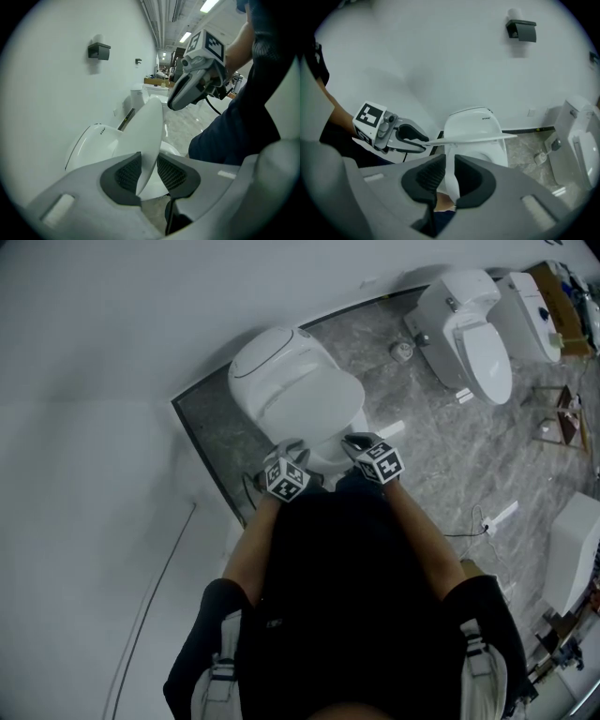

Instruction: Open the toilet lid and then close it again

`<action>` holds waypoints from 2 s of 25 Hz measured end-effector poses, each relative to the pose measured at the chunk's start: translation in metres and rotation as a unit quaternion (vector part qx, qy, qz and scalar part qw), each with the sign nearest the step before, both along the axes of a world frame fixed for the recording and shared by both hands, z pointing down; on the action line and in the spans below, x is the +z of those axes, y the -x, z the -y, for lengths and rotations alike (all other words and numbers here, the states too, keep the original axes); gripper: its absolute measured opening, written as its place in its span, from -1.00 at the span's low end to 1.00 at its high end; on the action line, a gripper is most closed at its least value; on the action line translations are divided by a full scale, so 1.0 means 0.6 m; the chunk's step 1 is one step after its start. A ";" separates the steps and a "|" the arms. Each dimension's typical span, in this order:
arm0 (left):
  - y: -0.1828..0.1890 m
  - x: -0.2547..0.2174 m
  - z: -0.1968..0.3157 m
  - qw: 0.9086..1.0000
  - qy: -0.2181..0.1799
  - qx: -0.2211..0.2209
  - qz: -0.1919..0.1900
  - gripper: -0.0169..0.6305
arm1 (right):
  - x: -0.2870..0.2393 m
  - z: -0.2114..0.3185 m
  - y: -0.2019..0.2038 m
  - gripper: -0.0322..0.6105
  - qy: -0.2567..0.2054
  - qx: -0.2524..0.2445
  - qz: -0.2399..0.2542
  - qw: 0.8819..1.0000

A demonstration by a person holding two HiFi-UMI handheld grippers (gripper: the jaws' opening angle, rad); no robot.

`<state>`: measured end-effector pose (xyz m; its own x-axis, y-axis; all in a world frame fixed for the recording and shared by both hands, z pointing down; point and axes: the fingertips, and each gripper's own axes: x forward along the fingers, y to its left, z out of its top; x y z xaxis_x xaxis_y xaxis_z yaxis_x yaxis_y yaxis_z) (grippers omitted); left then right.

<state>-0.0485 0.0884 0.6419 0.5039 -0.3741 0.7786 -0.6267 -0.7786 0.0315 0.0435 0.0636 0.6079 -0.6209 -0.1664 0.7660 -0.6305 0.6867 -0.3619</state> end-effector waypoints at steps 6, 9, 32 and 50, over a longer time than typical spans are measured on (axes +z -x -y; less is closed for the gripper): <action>-0.015 0.012 -0.015 1.000 0.015 0.022 0.004 -0.61 | 0.011 0.017 -0.010 -0.58 0.069 0.089 0.056 0.992; -0.015 0.016 -0.023 0.999 0.017 0.030 0.004 -0.60 | 0.019 0.013 -0.012 -0.53 0.092 0.105 0.074 0.987; -0.040 0.037 -0.063 0.998 0.067 0.001 0.002 -0.60 | 0.052 0.004 -0.045 -0.50 0.204 0.211 0.156 0.943; -0.030 0.044 -0.177 0.965 0.125 -0.228 -0.037 -0.79 | 0.133 -0.056 -0.106 -0.50 0.243 0.154 0.133 0.948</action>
<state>-0.0302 0.1944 0.6683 0.3882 -0.3750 0.8418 -0.8916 -0.3839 0.2401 0.1073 0.0971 0.6875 -0.7826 -0.0376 0.6214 -0.6155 0.1961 -0.7633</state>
